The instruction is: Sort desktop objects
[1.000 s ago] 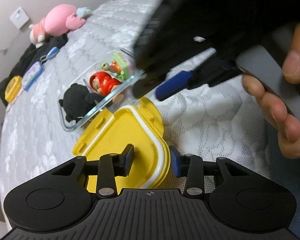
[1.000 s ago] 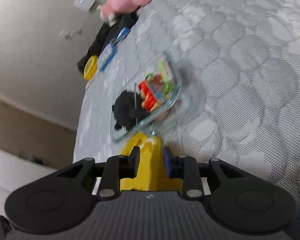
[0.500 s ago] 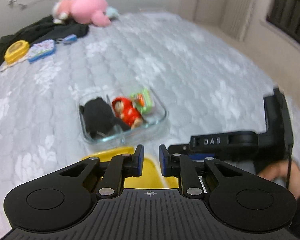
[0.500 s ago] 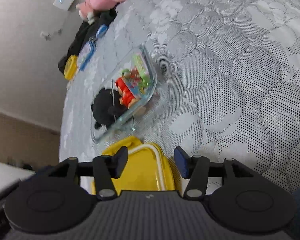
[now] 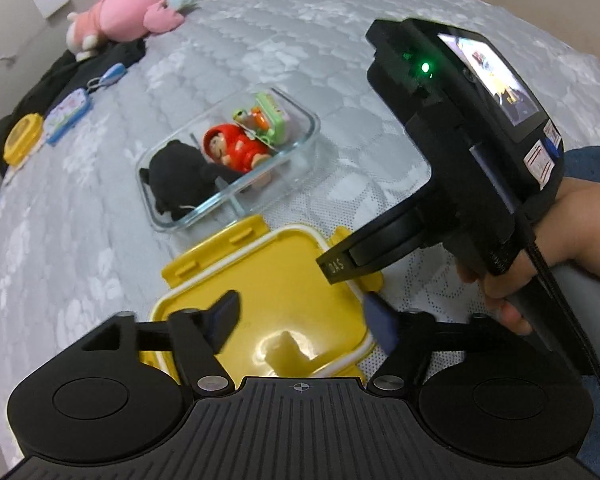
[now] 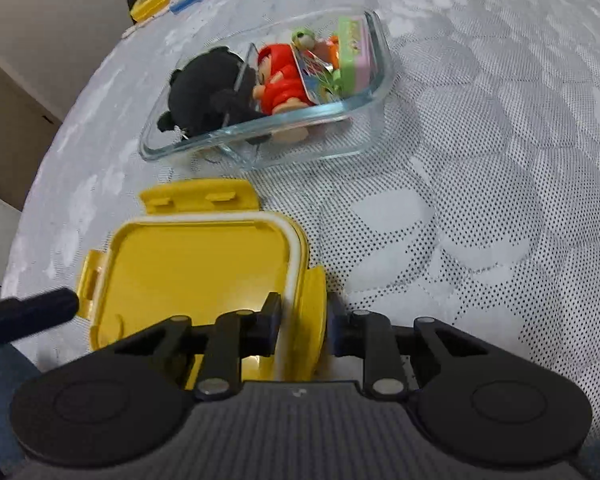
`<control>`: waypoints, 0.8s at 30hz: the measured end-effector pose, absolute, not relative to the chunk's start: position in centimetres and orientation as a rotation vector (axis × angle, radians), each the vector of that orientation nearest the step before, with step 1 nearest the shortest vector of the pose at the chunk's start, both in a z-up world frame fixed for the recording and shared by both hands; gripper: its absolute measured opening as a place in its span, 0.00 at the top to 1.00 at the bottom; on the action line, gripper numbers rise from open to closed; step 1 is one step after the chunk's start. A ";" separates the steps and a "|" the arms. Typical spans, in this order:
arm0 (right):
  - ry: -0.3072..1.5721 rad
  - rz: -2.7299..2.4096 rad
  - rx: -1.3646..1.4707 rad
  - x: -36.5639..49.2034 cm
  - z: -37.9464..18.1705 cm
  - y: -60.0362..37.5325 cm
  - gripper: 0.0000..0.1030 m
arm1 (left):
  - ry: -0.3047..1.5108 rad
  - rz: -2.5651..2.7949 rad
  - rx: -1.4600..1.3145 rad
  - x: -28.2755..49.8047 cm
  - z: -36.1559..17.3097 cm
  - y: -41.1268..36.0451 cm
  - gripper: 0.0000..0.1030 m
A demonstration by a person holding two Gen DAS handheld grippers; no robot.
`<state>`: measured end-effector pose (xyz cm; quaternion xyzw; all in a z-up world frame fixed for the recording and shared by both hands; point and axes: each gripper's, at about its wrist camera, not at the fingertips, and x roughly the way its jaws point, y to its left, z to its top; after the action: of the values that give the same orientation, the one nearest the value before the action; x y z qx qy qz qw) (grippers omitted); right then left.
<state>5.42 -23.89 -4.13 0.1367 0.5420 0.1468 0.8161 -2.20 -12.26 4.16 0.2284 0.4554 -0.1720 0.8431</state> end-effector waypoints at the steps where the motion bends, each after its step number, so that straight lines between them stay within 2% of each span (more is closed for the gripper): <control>1: 1.144 0.318 0.310 5.3 -3.9 -24.2 0.80 | 0.957 -0.363 0.495 -2.2 4.1 -12.3 0.15; 2: 1.129 0.324 0.335 5.2 -3.6 -24.5 0.83 | 0.952 -0.364 0.507 -2.3 4.1 -12.4 0.11; 5: 1.070 0.344 0.432 4.9 -2.4 -25.9 0.90 | 0.918 -0.339 0.558 -2.8 4.2 -12.7 0.09; 11: 1.038 0.367 0.560 4.3 -1.5 -27.7 0.91 | 0.819 -0.294 0.692 -4.6 3.9 -14.1 0.06; 17: 1.008 0.399 0.625 3.7 -0.9 -28.3 0.91 | 0.702 -0.275 0.952 -7.5 1.1 -17.2 0.04; 24: 0.951 0.484 0.680 3.2 0.2 -28.5 0.90 | 0.774 -0.343 0.919 -7.6 -0.9 -18.3 0.02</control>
<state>3.22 -28.51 0.18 0.3180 0.4445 0.2263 0.8063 -7.65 -18.27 -0.86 0.4303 0.3624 -0.1604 0.8110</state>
